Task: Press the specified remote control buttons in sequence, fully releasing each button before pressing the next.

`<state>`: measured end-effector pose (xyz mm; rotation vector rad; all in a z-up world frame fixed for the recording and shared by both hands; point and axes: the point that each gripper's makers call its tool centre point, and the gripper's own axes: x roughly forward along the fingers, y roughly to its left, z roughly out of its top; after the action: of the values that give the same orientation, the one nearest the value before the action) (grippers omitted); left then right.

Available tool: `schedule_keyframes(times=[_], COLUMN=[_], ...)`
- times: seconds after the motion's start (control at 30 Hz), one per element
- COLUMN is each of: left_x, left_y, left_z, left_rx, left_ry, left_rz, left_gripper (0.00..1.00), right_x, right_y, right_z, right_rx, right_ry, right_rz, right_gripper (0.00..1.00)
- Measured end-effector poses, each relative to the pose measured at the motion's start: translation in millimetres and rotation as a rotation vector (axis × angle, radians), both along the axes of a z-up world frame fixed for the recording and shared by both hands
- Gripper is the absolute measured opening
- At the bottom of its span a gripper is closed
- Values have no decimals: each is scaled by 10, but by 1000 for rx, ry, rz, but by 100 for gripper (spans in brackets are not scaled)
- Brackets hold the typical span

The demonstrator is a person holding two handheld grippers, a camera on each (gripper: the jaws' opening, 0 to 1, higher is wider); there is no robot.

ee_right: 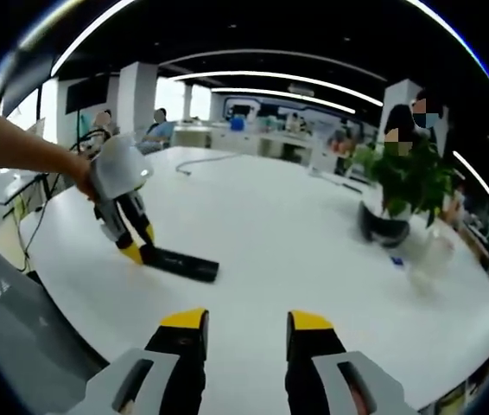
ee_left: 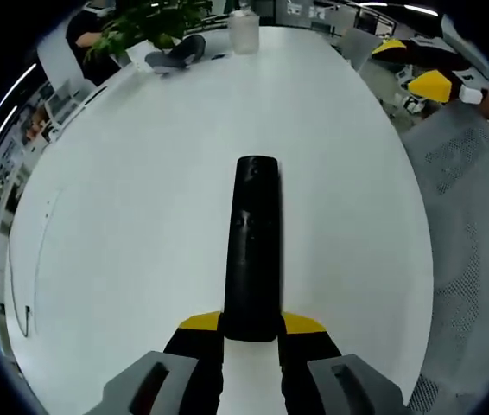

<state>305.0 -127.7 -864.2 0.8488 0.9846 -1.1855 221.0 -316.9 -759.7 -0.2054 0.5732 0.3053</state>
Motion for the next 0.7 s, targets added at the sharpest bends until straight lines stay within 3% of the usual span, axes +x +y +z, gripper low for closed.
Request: schedule_keyframes(times=[0.43,0.7], left_x=[-340,-632], left_y=[-50,-88], left_z=[-4,1], left_rx=[22,-17], left_ry=[7,0], left_rz=[14,36], left_gripper=[23,23], right_x=[-20,-50], right_y=[99,148], right_z=[-26,-15], right_rx=[38,77], right_ry=[43,76], right_rz=[52,76], right_gripper=[20,11])
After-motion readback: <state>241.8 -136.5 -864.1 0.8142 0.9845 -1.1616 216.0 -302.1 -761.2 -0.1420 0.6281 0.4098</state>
